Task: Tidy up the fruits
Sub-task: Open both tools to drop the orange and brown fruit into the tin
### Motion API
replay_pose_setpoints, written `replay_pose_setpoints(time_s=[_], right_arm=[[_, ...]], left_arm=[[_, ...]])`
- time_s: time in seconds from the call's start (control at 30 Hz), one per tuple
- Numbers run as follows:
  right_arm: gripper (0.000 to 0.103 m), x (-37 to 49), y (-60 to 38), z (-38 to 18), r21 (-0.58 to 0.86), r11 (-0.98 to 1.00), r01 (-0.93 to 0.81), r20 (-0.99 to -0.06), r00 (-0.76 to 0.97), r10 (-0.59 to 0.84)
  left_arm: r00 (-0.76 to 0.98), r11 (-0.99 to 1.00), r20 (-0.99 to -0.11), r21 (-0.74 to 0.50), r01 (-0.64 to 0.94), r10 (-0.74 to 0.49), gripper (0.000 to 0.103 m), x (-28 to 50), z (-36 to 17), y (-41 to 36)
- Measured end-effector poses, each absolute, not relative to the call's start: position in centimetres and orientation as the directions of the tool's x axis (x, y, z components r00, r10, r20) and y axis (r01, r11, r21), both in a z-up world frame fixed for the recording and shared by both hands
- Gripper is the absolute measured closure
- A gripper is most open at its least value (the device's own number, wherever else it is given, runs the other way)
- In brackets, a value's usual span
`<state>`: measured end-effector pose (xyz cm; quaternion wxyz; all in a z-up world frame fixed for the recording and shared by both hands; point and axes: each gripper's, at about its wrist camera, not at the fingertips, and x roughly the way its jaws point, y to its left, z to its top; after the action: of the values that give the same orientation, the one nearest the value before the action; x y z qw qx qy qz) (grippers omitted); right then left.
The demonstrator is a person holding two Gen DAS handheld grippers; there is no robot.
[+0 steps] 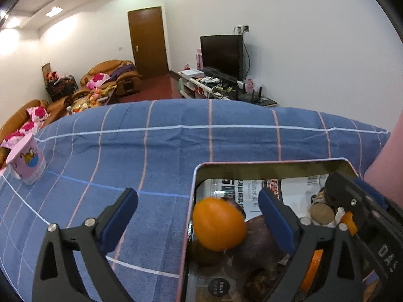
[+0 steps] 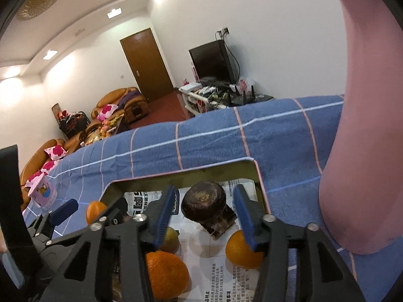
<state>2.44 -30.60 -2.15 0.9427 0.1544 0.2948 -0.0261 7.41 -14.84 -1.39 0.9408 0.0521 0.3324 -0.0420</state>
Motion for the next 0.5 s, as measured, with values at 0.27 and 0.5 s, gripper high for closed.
replay_pose_setpoints(time_s=[0.27, 0.5], right_arm=[[0.024, -0.1, -28.0, 0.6, 0.123, 0.978, 0.17, -0.423, 0.9, -0.103], [0.021, -2.2, -27.5, 1.4, 0.04, 0.961, 0.274, -0.304, 0.919, -0.25]], left_arm=[[0.81, 0.978, -0.587, 0.159, 0.135, -0.016, 0.0, 6.5, -1.1, -15.7], [0.853, 0.973, -0.521, 0.184, 0.143, -0.027, 0.0, 4.9, -0.5, -15.7]])
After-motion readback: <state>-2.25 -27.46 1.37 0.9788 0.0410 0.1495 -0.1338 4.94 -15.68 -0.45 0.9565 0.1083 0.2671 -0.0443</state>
